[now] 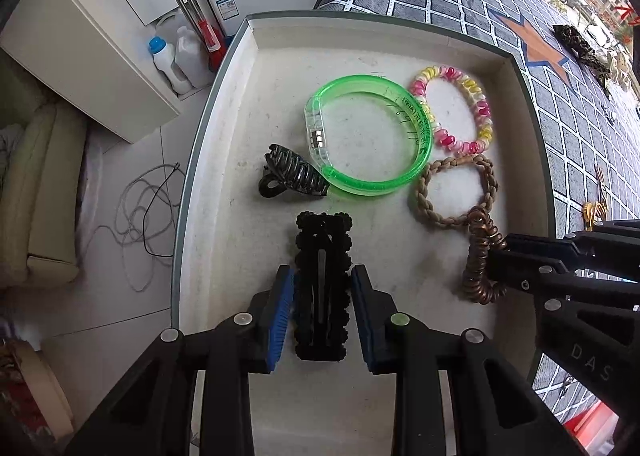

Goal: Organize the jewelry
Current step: 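Carry both into the white tray, release barrette with left while right releases coil tie, then move both grippers back over the jewelry on the tablecloth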

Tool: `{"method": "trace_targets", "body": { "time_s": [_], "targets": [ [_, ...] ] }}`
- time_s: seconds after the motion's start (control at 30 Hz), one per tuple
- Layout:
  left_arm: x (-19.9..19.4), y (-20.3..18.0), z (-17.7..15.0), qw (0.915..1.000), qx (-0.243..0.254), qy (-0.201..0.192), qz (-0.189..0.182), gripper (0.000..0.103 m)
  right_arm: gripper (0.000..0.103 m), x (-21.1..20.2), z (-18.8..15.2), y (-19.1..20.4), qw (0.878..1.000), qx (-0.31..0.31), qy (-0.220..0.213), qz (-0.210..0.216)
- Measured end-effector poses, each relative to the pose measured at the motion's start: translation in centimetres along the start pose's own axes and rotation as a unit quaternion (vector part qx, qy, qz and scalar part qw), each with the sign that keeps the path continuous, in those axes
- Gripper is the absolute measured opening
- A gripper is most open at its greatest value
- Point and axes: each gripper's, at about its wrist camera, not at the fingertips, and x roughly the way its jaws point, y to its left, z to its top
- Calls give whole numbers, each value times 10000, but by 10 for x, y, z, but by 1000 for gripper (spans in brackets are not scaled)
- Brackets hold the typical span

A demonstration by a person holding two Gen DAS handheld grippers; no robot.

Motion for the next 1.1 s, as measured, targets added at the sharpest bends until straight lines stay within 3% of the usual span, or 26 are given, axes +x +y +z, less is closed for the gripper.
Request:
{"method": "trace_targets", "body": {
  "time_s": [0.17, 0.33, 0.37, 0.4, 0.43, 0.47, 0.9, 0.93, 1.1],
  "targets": [
    [-7, -1, -3, 10000, 1, -6, 70, 37, 44, -20, 1, 1, 9997, -12, -202, 169],
    [-17, -4, -6, 9999, 18, -46, 160, 37, 48, -46, 4, -7, 9983, 132, -500, 260],
    [-19, -5, -6, 9998, 34, -52, 165, 43, 51, -51, 4, -10, 9979, 177, -563, 254],
    [-21, -6, -7, 9998, 43, -57, 177, 56, 53, -57, 2, -15, 9975, 224, -626, 238],
    [-25, -8, -8, 9997, 39, -121, 224, 86, 57, -62, 0, -20, 9970, 276, -681, 226],
    [-31, -9, -10, 9992, 43, -272, 280, 92, 58, -67, -2, -25, 9966, 335, -727, 210],
    [-44, -41, -3, 9976, 532, -267, 363, 95, 62, -87, -69, -105, 9883, 1320, -766, -40],
    [-45, -45, -3, 9972, 590, -273, 379, 103, 64, -88, -74, -111, 9871, 1402, -766, -45],
    [-55, -74, 4, 9945, 953, -363, 248, 103, 78, -91, -104, -142, 9809, 1788, -757, -100]
  ]
}}
